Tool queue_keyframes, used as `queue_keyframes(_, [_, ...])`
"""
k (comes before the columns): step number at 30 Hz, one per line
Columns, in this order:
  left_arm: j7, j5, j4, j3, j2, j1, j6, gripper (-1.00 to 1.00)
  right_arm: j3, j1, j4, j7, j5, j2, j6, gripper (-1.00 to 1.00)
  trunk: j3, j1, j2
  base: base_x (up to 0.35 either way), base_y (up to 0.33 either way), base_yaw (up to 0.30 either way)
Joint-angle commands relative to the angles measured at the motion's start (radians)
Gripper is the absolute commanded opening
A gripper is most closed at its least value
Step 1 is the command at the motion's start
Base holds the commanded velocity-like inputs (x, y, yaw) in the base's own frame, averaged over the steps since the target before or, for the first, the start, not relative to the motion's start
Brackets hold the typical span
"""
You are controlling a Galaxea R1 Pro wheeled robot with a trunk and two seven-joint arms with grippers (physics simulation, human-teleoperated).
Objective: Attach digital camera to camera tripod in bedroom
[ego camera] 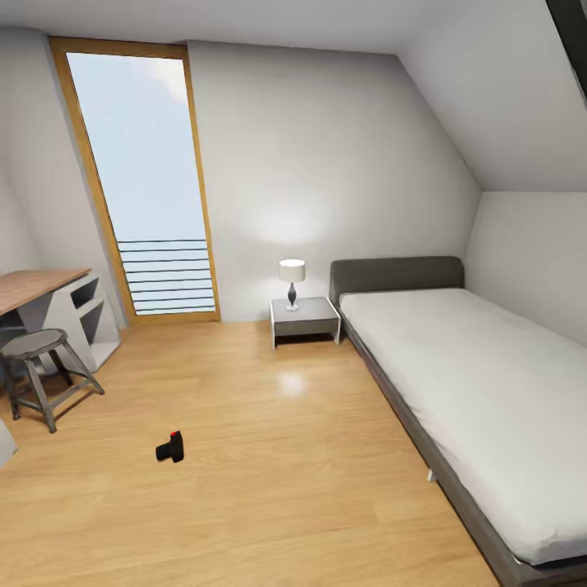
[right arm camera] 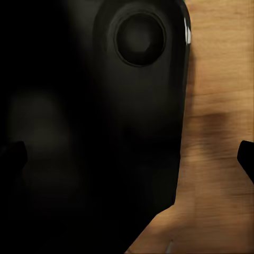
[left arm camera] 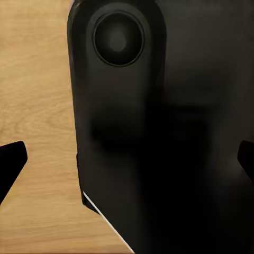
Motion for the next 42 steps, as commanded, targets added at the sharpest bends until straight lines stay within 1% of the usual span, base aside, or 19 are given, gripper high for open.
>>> queue_keyframes(1, [-0.002,0.006,-0.006,0.006,-0.005,0.001,-0.005,1.0,0.006,0.0,-0.003,-0.002,0.006,-0.006,-0.006,1.0,0.0,0.0,0.0,0.0,0.0,0.0])
queue_keyframes(2, [-0.002,0.009,-0.011,0.009,-0.005,0.001,-0.004,1.0,0.011,0.0,-0.003,-0.002,0.006,-0.007,-0.007,1.0,0.0,0.0,0.0,0.0,0.0,0.0])
queue_keyframes(7, [-0.002,0.011,-0.017,0.01,-0.005,0.001,-0.003,1.0,0.011,0.0,-0.003,-0.001,0.007,-0.007,-0.007,1.0,0.0,0.0,0.0,0.0,0.0,0.0])
queue_keyframes(13, [-0.002,0.045,-0.028,0.041,-0.003,0.001,-0.019,1.0,0.027,0.0,-0.003,-0.001,0.04,-0.006,-0.009,1.0,0.0,0.0,0.0,0.0,0.0,0.0])
queue_keyframes(18, [-0.003,0.073,-0.029,0.046,-0.003,0.001,-0.021,1.0,0.028,0.0,-0.003,-0.003,0.068,-0.001,-0.008,1.0,0.0,0.0,0.0,0.0,0.0,0.0])
queue_keyframes(23, [-0.003,0.099,-0.029,0.047,-0.003,0.002,-0.021,1.0,0.029,0.0,-0.003,-0.004,0.071,0.004,-0.008,1.0,0.0,0.0,0.0,0.0,0.0,0.011])
queue_keyframes(28, [-0.002,0.101,-0.029,0.048,-0.003,0.001,-0.021,1.0,0.028,0.0,-0.003,-0.004,0.072,-0.001,-0.008,1.0,0.0,0.0,0.0,0.0,0.0,0.181])
queue_keyframes(42, [-0.002,0.102,-0.029,0.048,-0.003,0.002,-0.021,1.0,0.029,0.0,-0.003,-0.003,0.072,-0.002,-0.009,1.0,0.0,0.0,0.0,0.0,0.0,0.257])
